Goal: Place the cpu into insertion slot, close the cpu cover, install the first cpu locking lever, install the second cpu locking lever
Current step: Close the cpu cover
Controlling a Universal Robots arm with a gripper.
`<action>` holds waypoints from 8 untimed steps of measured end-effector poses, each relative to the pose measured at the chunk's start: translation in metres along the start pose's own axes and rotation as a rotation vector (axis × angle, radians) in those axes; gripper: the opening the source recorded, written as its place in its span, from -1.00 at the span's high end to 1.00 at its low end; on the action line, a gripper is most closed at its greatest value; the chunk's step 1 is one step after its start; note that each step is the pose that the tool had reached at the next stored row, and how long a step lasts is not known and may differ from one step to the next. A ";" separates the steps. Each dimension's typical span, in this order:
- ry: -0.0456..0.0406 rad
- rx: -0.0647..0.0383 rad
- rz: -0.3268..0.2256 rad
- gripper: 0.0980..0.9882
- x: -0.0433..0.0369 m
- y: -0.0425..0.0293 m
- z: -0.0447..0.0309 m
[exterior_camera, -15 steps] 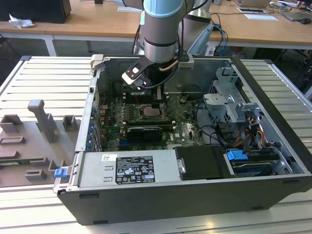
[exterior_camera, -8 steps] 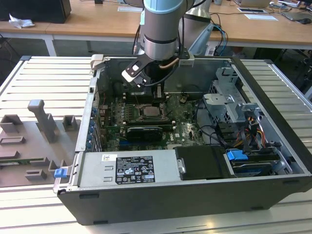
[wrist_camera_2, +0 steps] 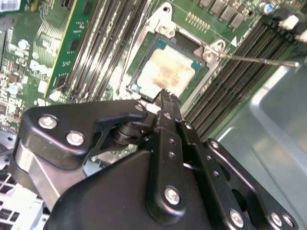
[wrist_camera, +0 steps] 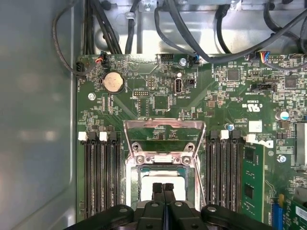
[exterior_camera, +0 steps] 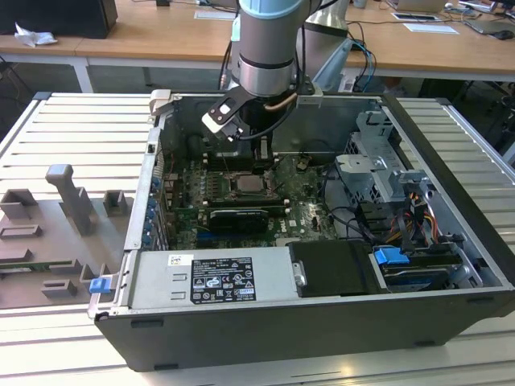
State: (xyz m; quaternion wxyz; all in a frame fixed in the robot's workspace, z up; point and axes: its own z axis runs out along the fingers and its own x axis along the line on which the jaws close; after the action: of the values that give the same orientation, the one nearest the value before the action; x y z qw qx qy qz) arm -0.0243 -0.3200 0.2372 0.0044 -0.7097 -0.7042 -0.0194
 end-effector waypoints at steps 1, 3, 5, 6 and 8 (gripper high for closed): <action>0.0000 0.000 0.000 0.98 0.0001 0.0000 -0.0017; -0.0001 0.000 0.000 0.98 0.0002 0.0001 -0.0055; 0.0000 0.000 0.000 0.98 0.0003 0.0002 -0.0102; 0.0000 0.000 0.000 0.98 0.0004 0.0003 -0.0127; 0.0003 0.000 0.000 0.98 0.0005 0.0003 -0.0139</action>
State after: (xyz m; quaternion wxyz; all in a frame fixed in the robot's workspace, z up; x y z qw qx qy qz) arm -0.0243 -0.3199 0.2511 0.0044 -0.7097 -0.7042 -0.0195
